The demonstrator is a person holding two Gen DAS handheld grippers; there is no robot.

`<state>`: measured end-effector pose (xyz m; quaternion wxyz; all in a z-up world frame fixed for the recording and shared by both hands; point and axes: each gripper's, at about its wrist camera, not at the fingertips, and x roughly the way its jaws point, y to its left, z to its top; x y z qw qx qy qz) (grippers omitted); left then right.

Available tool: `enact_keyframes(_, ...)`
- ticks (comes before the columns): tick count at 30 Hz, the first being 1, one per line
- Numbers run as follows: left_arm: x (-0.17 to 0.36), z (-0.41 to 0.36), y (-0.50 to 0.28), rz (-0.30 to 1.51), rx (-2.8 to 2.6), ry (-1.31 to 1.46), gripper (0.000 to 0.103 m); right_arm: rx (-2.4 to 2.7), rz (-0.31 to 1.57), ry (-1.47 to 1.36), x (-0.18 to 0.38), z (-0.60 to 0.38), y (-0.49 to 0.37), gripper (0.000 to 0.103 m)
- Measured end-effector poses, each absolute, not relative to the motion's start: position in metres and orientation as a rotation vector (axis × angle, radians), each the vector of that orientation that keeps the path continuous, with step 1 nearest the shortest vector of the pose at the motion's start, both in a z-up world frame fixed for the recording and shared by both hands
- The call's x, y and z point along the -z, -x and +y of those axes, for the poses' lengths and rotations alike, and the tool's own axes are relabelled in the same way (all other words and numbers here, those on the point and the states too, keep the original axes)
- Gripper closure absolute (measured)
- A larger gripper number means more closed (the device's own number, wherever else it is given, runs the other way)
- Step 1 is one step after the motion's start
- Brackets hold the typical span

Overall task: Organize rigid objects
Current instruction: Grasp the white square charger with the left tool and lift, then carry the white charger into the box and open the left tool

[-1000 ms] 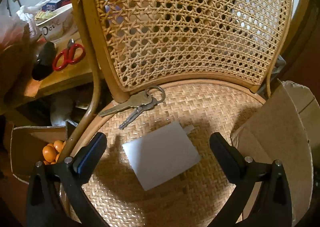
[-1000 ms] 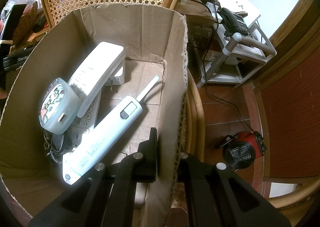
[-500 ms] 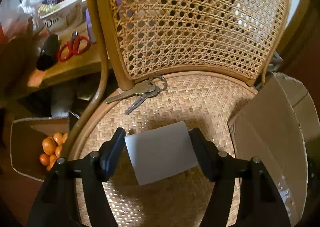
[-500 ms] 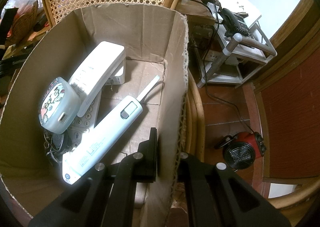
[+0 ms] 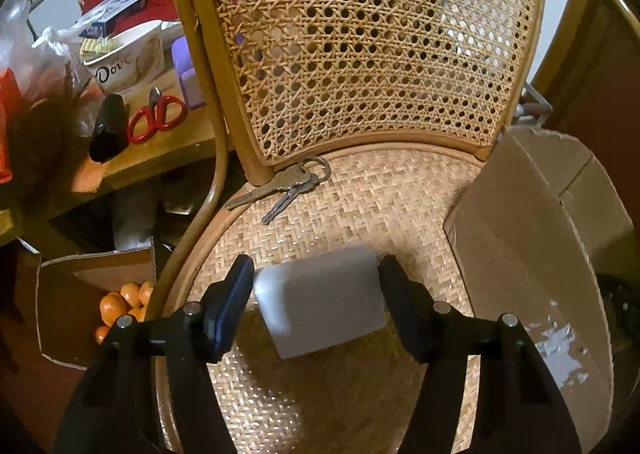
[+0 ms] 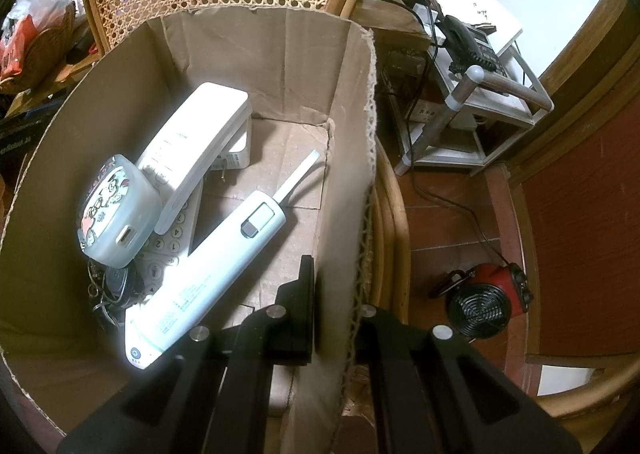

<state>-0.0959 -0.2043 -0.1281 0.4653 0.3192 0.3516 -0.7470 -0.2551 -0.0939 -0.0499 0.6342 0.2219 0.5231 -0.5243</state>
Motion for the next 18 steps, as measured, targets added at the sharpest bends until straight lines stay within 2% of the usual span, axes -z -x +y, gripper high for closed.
enact_keyframes(15,0.088,-0.179,0.074,0.776,1.807,-0.663,0.04,1.196,1.195,-0.51,0.049,-0.094,0.254,0.096)
enact_keyframes(18,0.06,-0.16,0.072,0.674,1.811,-0.573,0.04,1.197,1.195,-0.511,0.049,-0.095,0.255,0.096)
